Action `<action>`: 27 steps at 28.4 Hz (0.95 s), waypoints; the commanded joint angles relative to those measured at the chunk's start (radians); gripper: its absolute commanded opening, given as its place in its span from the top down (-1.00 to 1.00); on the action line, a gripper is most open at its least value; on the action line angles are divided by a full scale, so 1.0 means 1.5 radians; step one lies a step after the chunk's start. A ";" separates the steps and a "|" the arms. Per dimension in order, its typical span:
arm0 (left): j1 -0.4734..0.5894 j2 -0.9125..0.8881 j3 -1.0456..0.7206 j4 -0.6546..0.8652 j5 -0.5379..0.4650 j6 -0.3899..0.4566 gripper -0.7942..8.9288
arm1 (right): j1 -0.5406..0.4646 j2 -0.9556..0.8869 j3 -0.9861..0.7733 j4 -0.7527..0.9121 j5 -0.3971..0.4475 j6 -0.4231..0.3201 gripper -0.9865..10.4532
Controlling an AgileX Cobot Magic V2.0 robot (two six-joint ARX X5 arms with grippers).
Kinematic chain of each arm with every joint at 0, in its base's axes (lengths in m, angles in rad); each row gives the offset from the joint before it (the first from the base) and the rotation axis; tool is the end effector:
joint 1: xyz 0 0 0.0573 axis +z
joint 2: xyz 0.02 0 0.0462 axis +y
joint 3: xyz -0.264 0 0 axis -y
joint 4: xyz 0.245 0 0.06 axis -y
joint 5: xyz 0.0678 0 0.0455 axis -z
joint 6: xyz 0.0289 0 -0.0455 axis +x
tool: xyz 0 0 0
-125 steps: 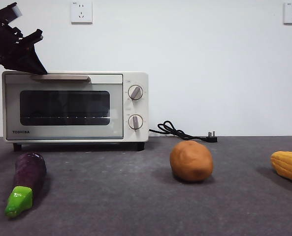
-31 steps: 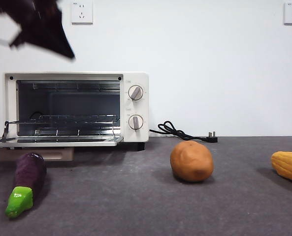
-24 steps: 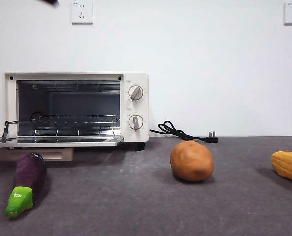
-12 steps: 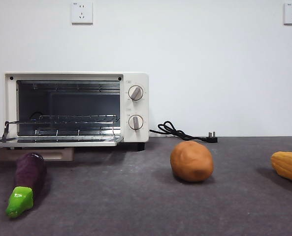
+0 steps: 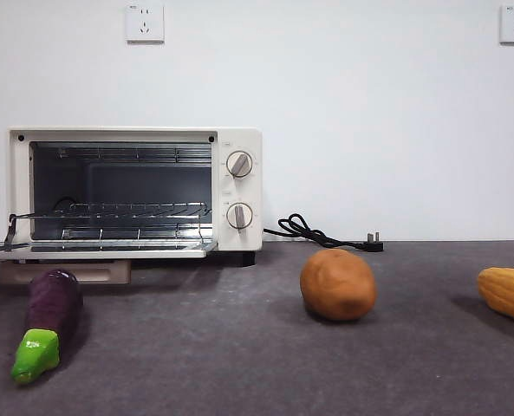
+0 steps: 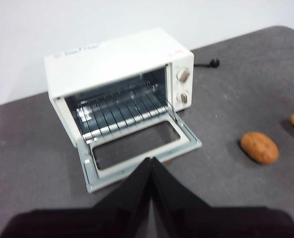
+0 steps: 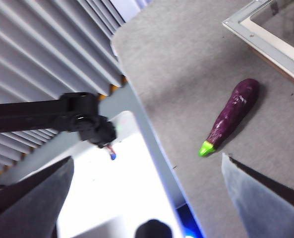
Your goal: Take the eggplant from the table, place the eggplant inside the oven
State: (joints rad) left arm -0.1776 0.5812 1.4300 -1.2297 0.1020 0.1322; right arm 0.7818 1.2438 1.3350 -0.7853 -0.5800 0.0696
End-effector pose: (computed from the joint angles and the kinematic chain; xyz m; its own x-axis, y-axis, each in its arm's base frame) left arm 0.0053 -0.0039 0.4361 0.8910 -0.2634 -0.3698 0.3147 0.9454 0.0848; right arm 0.1623 0.1834 0.3767 0.0701 0.8419 -0.5351 -0.8545 0.3274 0.4032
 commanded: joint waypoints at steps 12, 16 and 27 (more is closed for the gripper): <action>0.003 -0.029 -0.006 -0.033 0.007 -0.018 0.85 | 0.177 0.271 0.002 0.123 0.249 0.081 -0.05; 0.003 -0.029 -0.006 -0.036 0.007 -0.018 0.85 | 0.191 0.341 0.002 0.139 0.279 0.105 -0.05; -0.001 -0.029 -0.006 -0.045 0.007 -0.018 0.85 | 0.214 0.443 0.002 0.221 0.332 0.147 -0.05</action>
State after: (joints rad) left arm -0.1776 0.5411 1.4269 -1.3006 0.1104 0.1116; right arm 1.0996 1.8908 1.3354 -0.4572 -0.0841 0.2775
